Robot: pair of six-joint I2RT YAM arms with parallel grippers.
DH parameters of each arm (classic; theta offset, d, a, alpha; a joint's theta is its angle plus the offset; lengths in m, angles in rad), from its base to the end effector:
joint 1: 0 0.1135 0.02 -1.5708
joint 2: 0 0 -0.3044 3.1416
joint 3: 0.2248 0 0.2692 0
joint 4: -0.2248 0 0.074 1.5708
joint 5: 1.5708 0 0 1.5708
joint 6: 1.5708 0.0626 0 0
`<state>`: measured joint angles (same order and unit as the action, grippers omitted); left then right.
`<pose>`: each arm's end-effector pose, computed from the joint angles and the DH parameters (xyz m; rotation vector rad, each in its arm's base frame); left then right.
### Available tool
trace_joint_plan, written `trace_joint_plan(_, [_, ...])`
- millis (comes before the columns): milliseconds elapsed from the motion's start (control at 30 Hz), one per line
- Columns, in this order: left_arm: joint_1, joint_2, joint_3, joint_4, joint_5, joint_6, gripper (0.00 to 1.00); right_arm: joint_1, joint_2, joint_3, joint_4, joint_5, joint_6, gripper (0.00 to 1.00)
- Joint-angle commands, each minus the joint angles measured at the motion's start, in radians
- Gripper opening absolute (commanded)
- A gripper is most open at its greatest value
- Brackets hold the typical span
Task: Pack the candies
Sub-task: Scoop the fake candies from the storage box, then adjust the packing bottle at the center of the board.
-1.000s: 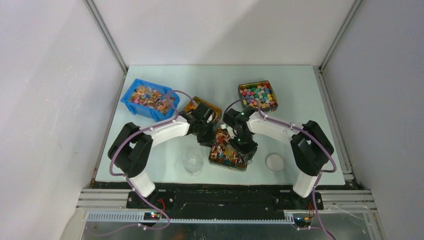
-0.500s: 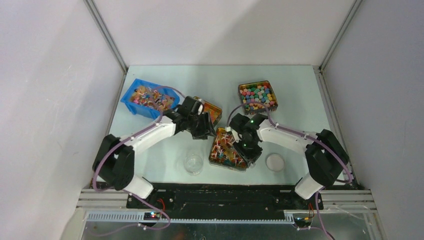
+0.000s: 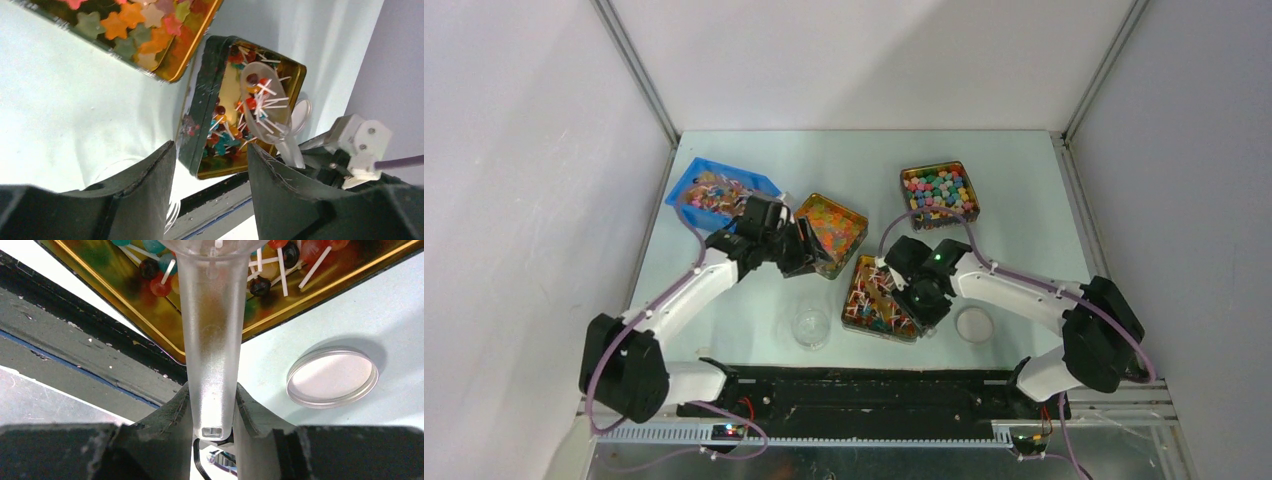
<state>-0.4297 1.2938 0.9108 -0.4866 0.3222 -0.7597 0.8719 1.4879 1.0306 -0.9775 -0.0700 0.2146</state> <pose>0.2541 -0.1383 0.2620 -0.2742 2.5864 -0.8815 0.1737 0.2135 0.2196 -0.9929 2.8891 0.1991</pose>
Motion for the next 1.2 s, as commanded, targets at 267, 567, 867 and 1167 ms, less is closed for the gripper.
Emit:
trace_joint_plan(267, [0.057, -0.239, -0.167, -0.155, 0.005, 0.049, 0.60, 0.045, -0.088, 0.028, -0.042, 0.054, 0.093, 0.00])
trace_joint_plan(567, [0.056, -0.330, -0.200, -0.366, -0.125, 0.066, 0.57, 0.070, -0.130, 0.028, -0.102, 0.069, 0.111, 0.00])
trace_joint_plan(867, [0.033, -0.331, -0.228, -0.407, -0.163, 0.067, 0.48, 0.078, -0.135, 0.030, -0.105, 0.057, 0.118, 0.00])
trace_joint_plan(1167, [-0.027, -0.283, -0.275, -0.319, -0.148, 0.029, 0.34, 0.083, -0.134, 0.038, -0.109, 0.053, 0.118, 0.00])
